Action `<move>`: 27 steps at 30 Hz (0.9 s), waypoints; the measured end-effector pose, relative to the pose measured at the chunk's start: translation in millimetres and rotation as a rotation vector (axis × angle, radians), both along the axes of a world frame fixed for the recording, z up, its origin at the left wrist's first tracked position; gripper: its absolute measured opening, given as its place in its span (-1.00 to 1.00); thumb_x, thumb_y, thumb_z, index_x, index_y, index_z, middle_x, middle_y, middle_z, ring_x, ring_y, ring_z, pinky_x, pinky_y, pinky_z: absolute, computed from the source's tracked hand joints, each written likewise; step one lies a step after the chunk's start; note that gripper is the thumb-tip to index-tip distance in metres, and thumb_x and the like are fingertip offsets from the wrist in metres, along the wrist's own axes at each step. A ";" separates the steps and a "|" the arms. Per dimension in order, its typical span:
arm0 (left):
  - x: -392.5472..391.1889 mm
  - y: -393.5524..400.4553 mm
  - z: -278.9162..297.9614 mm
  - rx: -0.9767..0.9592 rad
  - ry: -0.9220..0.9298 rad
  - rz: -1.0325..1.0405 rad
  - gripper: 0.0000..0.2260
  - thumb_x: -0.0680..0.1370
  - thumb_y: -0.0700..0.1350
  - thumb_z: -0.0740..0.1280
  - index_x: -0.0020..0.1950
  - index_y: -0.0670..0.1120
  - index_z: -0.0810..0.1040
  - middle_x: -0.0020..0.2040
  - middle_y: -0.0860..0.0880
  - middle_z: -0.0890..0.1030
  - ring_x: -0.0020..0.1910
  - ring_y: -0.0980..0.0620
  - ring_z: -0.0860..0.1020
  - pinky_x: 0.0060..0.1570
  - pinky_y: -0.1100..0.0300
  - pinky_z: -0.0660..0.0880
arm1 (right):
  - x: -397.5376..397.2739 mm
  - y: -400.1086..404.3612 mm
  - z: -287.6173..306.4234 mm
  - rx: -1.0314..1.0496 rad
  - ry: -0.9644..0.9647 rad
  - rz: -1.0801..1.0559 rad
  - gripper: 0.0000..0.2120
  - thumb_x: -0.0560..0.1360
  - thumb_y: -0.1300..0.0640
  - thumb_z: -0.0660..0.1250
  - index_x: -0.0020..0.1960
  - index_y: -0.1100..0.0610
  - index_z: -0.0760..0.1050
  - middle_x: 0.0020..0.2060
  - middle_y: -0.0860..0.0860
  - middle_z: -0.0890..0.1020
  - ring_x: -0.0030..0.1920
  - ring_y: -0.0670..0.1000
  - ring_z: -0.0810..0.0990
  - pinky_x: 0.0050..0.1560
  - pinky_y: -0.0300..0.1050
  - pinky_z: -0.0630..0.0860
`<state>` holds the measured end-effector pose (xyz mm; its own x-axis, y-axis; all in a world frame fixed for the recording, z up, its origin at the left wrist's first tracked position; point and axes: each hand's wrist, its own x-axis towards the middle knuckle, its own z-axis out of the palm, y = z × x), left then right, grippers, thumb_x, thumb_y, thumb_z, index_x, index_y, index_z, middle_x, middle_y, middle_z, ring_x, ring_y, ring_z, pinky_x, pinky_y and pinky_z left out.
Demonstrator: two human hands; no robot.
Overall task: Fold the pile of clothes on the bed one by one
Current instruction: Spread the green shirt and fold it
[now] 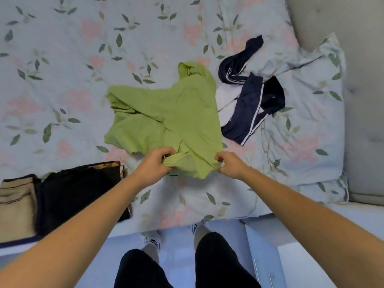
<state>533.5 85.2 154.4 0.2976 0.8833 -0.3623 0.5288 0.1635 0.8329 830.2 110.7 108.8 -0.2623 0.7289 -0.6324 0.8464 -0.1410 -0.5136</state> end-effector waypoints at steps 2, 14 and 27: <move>4.6 -9.0 -30.8 -0.036 0.001 -0.014 -0.77 0.44 -0.33 0.50 -0.06 0.01 0.68 -0.16 0.06 0.69 -0.12 -0.05 0.63 -0.13 0.00 0.53 | 2.3 -12.2 -25.7 -0.072 -0.060 0.007 -0.86 0.47 0.24 0.47 -0.07 0.21 0.51 -0.06 0.16 0.60 0.00 0.19 0.55 -0.03 0.01 0.46; 28.7 -64.0 -137.8 -0.181 -0.061 -0.188 -0.80 0.44 -0.16 0.44 0.02 0.04 0.70 -0.11 0.12 0.69 -0.11 0.08 0.64 -0.09 0.04 0.55 | -52.3 -32.9 -120.7 -0.104 0.204 0.107 0.08 0.38 0.15 0.61 0.69 -0.10 0.01 0.52 0.06 0.36 0.49 0.06 0.32 0.46 0.00 0.35; 36.9 -108.0 -179.2 -0.182 0.116 -0.626 -0.76 0.54 -0.23 0.34 0.14 0.00 0.65 0.09 0.15 0.52 -0.04 0.11 0.47 -0.24 0.19 0.39 | -30.7 -81.5 -165.4 -0.024 0.215 0.180 -0.27 0.43 0.10 0.55 0.52 -0.01 0.33 0.31 0.02 0.46 0.32 0.09 0.41 0.31 -0.01 0.41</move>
